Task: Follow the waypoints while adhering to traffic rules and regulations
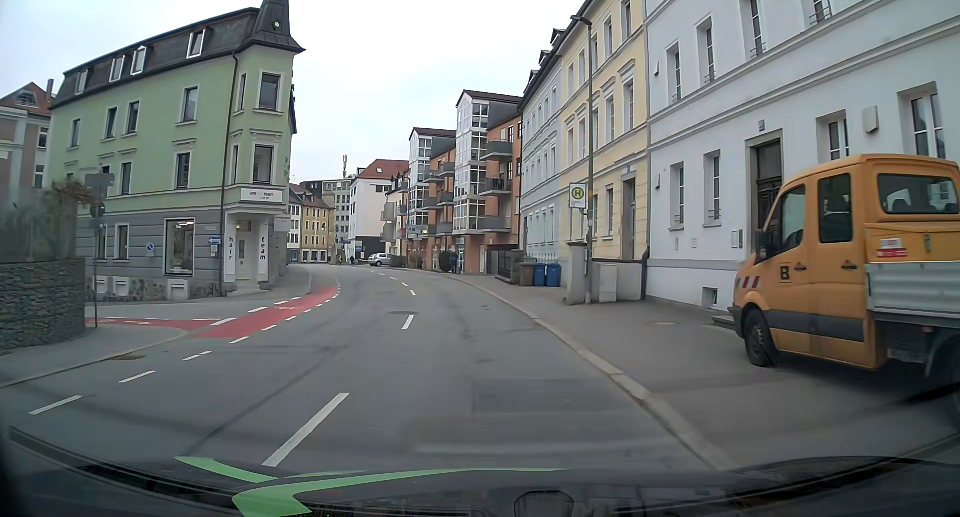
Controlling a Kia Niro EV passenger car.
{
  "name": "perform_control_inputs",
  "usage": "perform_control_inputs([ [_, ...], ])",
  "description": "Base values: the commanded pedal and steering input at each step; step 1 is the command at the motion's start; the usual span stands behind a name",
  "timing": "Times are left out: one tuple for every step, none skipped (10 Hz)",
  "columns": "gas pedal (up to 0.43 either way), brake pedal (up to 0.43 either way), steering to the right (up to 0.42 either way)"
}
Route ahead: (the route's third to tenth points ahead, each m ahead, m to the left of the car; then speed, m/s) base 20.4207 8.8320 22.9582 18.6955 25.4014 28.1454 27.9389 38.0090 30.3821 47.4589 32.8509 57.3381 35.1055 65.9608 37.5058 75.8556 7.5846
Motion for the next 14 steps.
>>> perform_control_inputs([
  [0.000, 0.226, -0.018],
  [0.000, 0.226, -0.017],
  [0.000, 0.226, -0.016],
  [0.000, 0.226, -0.017],
  [0.000, 0.232, -0.018],
  [0.000, 0.232, -0.019],
  [0.000, 0.226, -0.019],
  [0.000, 0.226, -0.020],
  [0.000, 0.220, -0.020],
  [0.000, 0.220, -0.020],
  [0.000, 0.220, -0.024],
  [0.000, 0.183, -0.038],
  [0.000, 0.000, -0.063],
  [0.000, 0.000, -0.090],
])
